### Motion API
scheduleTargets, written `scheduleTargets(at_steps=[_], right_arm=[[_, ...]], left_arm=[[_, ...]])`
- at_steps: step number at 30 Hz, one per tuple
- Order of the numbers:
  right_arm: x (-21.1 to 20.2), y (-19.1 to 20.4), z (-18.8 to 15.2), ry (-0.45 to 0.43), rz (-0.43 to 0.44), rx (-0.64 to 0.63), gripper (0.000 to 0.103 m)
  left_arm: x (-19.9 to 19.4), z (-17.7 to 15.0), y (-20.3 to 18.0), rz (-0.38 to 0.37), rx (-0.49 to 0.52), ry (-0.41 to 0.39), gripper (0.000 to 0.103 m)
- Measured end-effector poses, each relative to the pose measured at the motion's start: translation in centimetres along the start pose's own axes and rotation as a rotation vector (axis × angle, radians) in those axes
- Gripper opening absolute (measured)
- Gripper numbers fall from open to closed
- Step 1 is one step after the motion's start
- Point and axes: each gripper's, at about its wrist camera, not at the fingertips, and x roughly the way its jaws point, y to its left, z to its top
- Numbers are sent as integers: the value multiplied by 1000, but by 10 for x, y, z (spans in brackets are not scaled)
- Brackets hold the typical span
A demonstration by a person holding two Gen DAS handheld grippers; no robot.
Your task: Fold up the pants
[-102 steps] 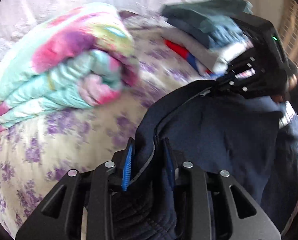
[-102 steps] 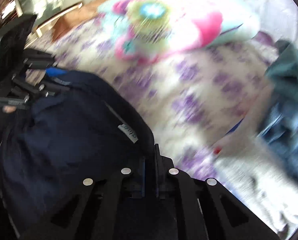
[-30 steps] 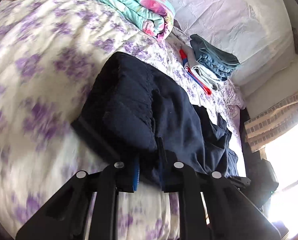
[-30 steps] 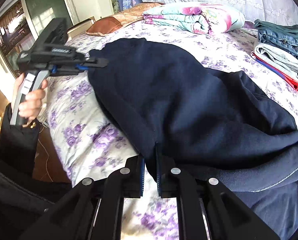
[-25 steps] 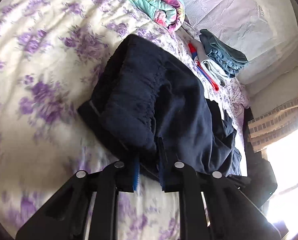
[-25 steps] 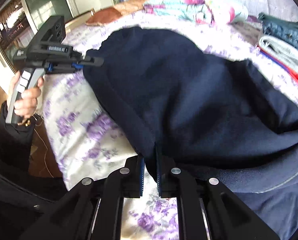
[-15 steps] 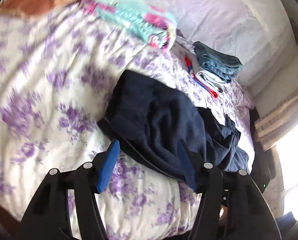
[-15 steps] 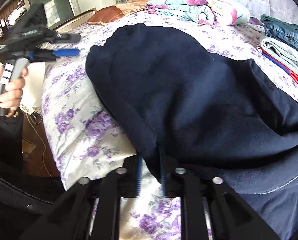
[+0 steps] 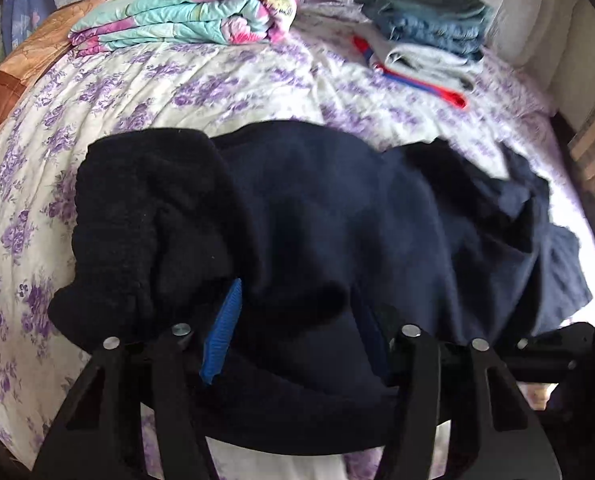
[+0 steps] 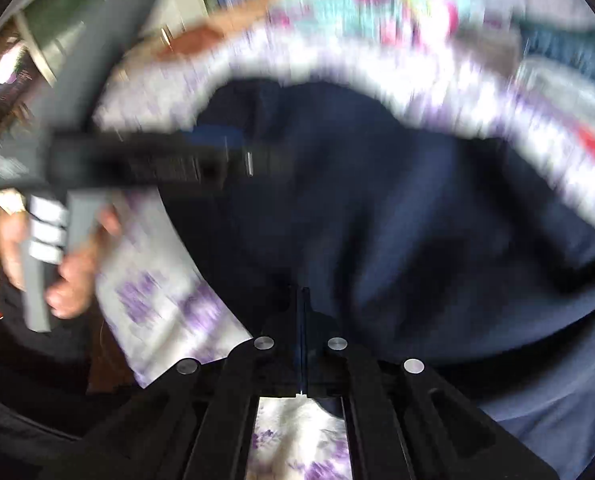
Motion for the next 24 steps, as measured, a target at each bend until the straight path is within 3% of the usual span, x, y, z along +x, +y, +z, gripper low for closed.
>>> scheduleTargets(at_steps=[4,6,8,9,12,14,16,19,24], right_arm=[[-24,-20,17,60,52,83,3],[-59,-50,31,15,41,162,6],[-100,-97,42,-66,-44,293,43],[-116,-120,45,-95,-120,347,67],[-142,-200,59,-65,-393,485,67],[-141,-257,68,4,-500,597,66],[-129,-296,77,67,-523,673,55],[-110,-328,82,135,-509,755,54],[-76,-355,75,240,-618,819,53]], left_arm=[[5,1,-2,50,30,-21,54],[7,4,0,41,23,-24,54],[7,5,2,29,22,-30,54],[7,5,2,23,28,-38,55],[9,2,-2,20,48,-54,62],[10,1,-7,27,63,-60,66],[11,1,-11,37,79,-64,68],[11,0,-11,35,85,-68,69],[10,0,-8,17,84,-73,69]])
